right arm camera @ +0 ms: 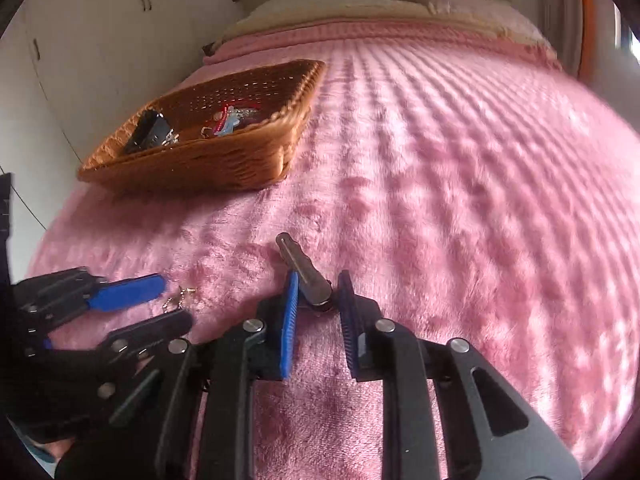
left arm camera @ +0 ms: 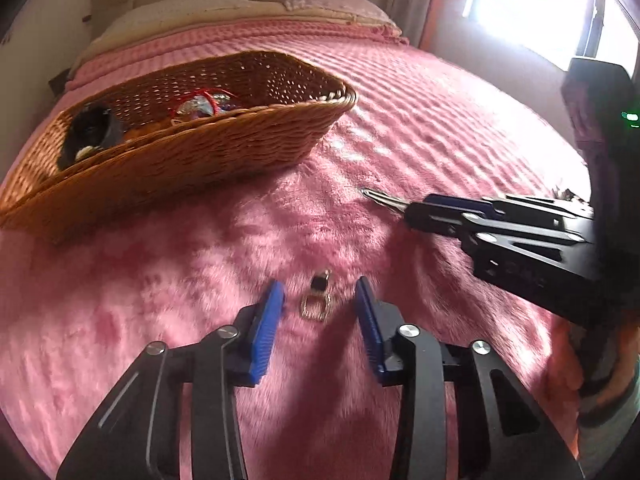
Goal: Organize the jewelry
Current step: 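Grasp the small pendant with the left tool while the right tool grasps the silver hair clip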
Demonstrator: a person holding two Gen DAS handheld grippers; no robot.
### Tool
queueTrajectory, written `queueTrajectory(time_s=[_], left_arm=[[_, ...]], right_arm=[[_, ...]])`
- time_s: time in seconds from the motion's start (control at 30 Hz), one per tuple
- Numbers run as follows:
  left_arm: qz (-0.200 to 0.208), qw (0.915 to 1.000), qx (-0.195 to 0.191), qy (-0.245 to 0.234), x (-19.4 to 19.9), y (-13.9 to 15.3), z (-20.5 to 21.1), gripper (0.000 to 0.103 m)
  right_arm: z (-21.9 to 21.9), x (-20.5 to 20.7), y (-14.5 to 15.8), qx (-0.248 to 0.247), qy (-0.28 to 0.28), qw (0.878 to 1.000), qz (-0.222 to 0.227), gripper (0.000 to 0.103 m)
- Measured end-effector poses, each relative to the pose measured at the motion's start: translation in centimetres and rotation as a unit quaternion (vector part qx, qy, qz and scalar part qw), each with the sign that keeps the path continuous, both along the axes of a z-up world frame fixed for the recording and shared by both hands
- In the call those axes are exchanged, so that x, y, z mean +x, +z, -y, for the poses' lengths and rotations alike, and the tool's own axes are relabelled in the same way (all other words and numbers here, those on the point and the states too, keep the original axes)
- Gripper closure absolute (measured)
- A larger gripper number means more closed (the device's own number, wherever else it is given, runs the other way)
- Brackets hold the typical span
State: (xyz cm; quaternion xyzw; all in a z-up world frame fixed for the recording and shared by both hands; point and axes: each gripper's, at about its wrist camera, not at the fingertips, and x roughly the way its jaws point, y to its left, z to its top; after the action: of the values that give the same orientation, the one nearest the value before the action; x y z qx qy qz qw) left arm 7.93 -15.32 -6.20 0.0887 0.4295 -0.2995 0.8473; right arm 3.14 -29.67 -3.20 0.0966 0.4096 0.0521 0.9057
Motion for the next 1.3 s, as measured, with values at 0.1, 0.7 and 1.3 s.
queueTrajectory(time_s=[0.1,0.7,1.3], left_arm=[[0.015,0.9998,0.011,0.001,0.0,0.0,0.5,0.091],[0.0,0.9867,0.007,0.162,-5.5,1.4,-13.8,0.092],[-0.023,0.9898,-0.077,0.117,-9.1,0.5,-17.5,0.07]], right_arm=[[-0.4,-0.1,0.0,-0.004,0.01,1.0,-0.002,0.085],[-6.1,-3.8,-0.4,0.054,0.003,0.997,-0.046,0.085],[-9.1,-6.2,0.4,0.0,-0.005,0.999,-0.041,0.055]])
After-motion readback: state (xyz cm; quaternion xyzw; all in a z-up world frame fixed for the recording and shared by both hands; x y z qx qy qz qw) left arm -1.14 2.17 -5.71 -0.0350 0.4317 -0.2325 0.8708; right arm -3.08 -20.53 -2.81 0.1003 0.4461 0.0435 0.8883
